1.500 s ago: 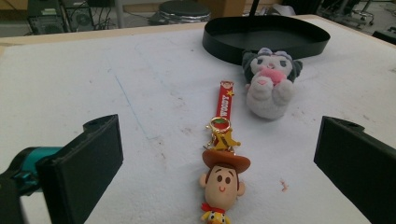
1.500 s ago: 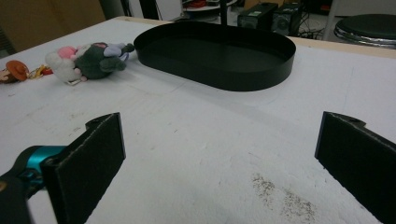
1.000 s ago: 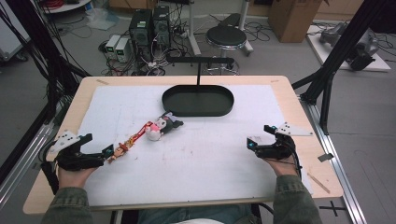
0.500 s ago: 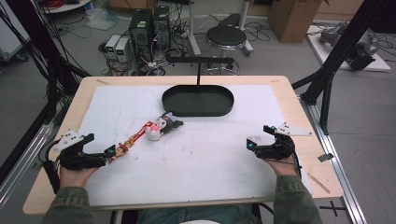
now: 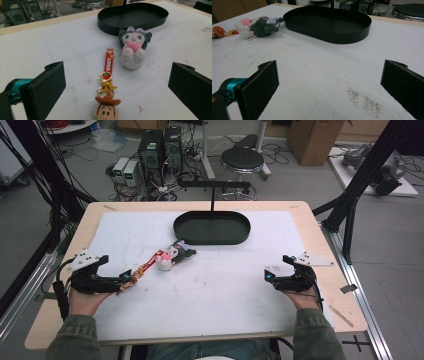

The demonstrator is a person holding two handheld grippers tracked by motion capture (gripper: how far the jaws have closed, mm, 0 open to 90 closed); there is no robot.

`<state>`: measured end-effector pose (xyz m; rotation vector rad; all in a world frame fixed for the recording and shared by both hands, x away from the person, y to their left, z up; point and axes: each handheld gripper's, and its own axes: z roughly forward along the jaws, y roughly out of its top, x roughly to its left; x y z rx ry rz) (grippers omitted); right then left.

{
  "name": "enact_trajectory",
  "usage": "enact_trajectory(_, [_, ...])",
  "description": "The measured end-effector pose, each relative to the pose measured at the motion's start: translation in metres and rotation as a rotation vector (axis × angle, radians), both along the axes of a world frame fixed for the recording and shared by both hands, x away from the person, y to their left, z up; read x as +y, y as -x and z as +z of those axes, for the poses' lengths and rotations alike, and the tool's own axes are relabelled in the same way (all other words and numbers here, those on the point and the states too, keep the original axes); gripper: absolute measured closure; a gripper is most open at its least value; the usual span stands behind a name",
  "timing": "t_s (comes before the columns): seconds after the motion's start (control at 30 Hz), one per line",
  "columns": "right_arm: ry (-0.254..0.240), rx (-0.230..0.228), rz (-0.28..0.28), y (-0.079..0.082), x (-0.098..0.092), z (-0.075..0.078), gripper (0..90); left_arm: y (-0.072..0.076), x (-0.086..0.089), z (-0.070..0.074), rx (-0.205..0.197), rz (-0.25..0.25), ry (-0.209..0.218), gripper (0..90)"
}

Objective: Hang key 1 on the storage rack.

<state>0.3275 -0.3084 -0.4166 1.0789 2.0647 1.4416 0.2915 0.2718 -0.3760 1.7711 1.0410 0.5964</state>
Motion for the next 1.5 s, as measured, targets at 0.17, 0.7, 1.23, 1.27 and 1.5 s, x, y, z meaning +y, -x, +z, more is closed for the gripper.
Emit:
enact_trajectory(0.17, [0.003, -0.009, -0.001, -0.001, -0.001, 0.0, 0.7, -0.016, -0.009, 0.008, 0.033, -0.011, -0.07, 1.7])
enact_trajectory(0.7, [0.009, 0.001, 0.001, 0.0, 0.001, 0.0, 0.7, -0.079, -0.017, -0.009, 0.202, -0.04, -0.141, 2.7])
enact_trajectory(1.23, [0.026, 0.003, 0.012, -0.002, 0.003, -0.002, 0.7, -0.129, -0.02, -0.037, 0.391, -0.068, -0.165, 7.4])
enact_trajectory(1.27, [0.028, 0.003, 0.012, -0.002, 0.004, -0.002, 0.7, -0.13, -0.02, -0.038, 0.395, -0.074, -0.173, 7.5])
enact_trajectory(1.5, [0.037, 0.009, 0.02, -0.002, 0.005, -0.003, 0.7, -0.133, -0.026, -0.046, 0.441, -0.121, -0.197, 9.4])
